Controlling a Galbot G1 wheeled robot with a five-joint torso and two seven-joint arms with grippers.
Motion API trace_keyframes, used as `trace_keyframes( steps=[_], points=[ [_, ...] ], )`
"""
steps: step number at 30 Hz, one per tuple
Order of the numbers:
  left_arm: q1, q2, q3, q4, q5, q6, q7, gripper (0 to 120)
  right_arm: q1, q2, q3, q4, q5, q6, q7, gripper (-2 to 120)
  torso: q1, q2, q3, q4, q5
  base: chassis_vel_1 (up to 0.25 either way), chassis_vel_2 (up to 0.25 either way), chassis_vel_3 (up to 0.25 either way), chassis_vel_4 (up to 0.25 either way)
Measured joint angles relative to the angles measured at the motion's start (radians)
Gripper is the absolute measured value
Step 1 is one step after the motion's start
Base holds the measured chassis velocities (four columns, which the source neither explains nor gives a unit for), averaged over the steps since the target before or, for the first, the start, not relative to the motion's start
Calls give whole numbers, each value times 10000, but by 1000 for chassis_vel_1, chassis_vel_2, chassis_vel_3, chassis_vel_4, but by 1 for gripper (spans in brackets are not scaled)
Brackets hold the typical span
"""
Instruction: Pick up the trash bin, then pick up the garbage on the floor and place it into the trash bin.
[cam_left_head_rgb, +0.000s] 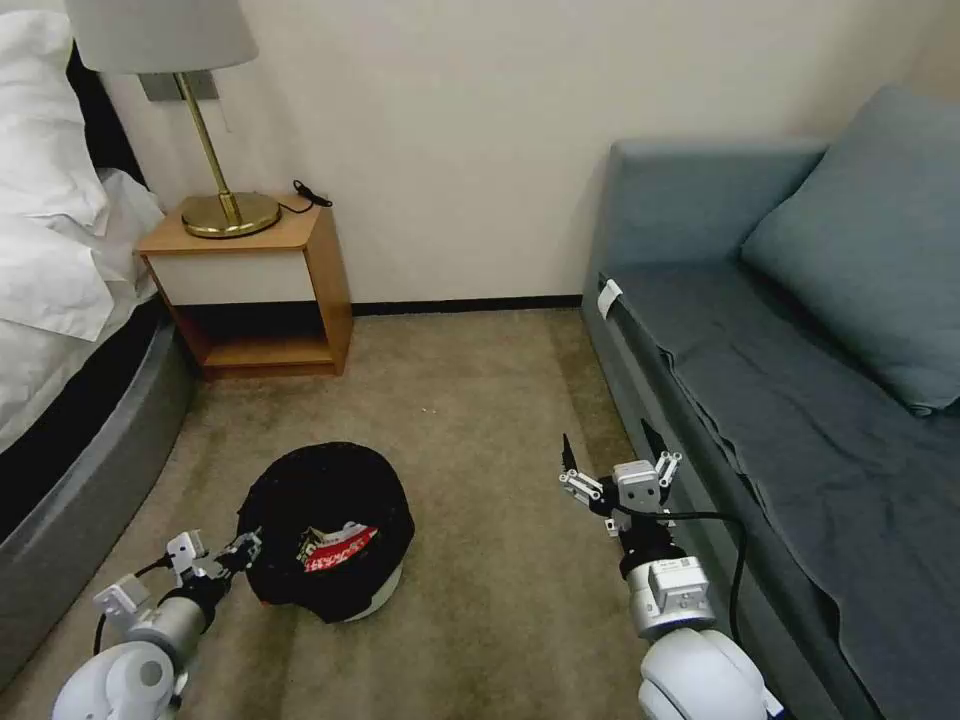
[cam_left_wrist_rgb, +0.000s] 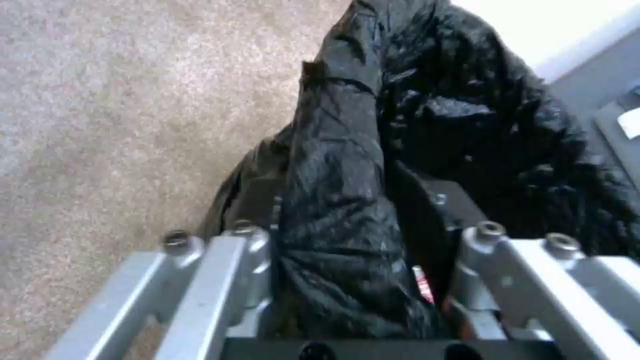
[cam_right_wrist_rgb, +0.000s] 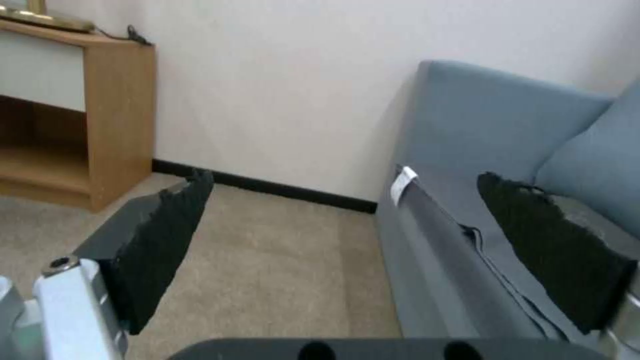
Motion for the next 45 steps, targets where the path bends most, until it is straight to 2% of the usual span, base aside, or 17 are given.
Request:
trace_keyframes(
  steps=[3, 5, 8, 9, 11, 15, 20, 23, 24, 27, 28, 31, 32, 35, 37, 41, 45],
  points=[
    [-17, -13, 0, -91, 49, -11, 4, 55, -31, 6, 30, 18, 0, 19, -5, 100, 0, 0, 0, 0, 2, 0, 0, 0, 0],
    [-6, -20, -57, -285, 140, -49, 28, 67, -48, 41, 54, 26, 4, 28, -12, 100, 0, 0, 0, 0, 0, 0, 0, 0, 0],
    [18, -16, -105, -378, 218, -65, 52, 72, -45, 55, 61, 26, 10, 29, -13, 100, 0, 0, 0, -1, 1, 0, 0, 0, 0],
    [82, 2, -240, -536, 487, -152, 139, 82, 13, 49, 81, 26, 39, 29, -22, 100, 0, 0, 0, 0, 1, 0, 0, 0, 0],
    [108, 11, -313, -611, 637, -194, 186, 84, 46, 44, 87, 26, 52, 29, -22, 100, 0, -1, 0, 0, 0, 0, 0, 0, 0],
    [296, 81, -720, -1253, 1107, -375, 462, 99, 87, 33, 143, 21, 113, 27, -23, 100, 0, -1, 0, 0, 2, 0, 0, 0, 0],
    [412, 96, -998, -1647, 1671, -938, 1035, 100, -4, 184, 197, 20, 104, 27, -23, 100, 0, 0, 0, 1, 2, 0, 0, 0, 0],
    [495, -28, -1084, -1750, 2940, -2269, 2144, 100, -168, 630, 291, 22, 18, 76, -8, 100, 0, 0, 0, 0, 1, 0, 0, 0, 0],
    [495, -28, -1084, -1750, 2940, -2269, 2144, 100, -168, 630, 291, 22, 18, 76, -8, 100, 0, 0, 0, 0, 1, 0, 0, 0, 0],
    [630, -336, -849, -1749, 3475, -3450, 2657, 100, -426, 1036, 430, 22, -147, 186, -3, 100, 0, -1, 0, 0, 0, 0, 0, 0, 0],
    [630, -336, -849, -1749, 3475, -3450, 2657, 100, -426, 1036, 430, 22, -147, 186, -3, 100, 0, -1, 0, 0, 0, 0, 0, 0, 0],
    [813, -762, -502, -1893, 3657, -4437, 2690, 100, -753, 1303, 515, 43, -395, 309, -19, 100, 0, 0, 0, -1, 1, 0, 0, 0, 0],
    [813, -762, -502, -1893, 3657, -4437, 2690, 100, -753, 1303, 515, 43, -395, 309, -19, 100, 0, 0, 0, -1, 1, 0, 0, 0, 0],
    [1234, -1200, -169, -2355, 3805, -5048, 2430, 100, -1070, 1557, 578, 119, -746, 382, -41, 100, 0, 0, 0, -1, 1, 0, 0, 0, 0],
    [1365, -1290, -111, -2479, 3869, -5141, 2394, 100, -1149, 1615, 590, 128, -855, 406, -54, 100, 0, 0, 0, -1, 3, 0, 0, 0, 0],
    [2225, -1706, 187, -3131, 4213, -5388, 1958, 100, -1652, 1864, 702, 273, -1413, 539, -89, 100, 0, 0, 0, 0, 3, 0, 0, 0, 0],
    [2899, -1890, 348, -3522, 4284, -5400, 1611, 100, -1986, 1995, 835, 376, -1741, 627, -89, 100, 0, 0, 0, 0, 2, 0, 0, 0, 0]
  ],
)
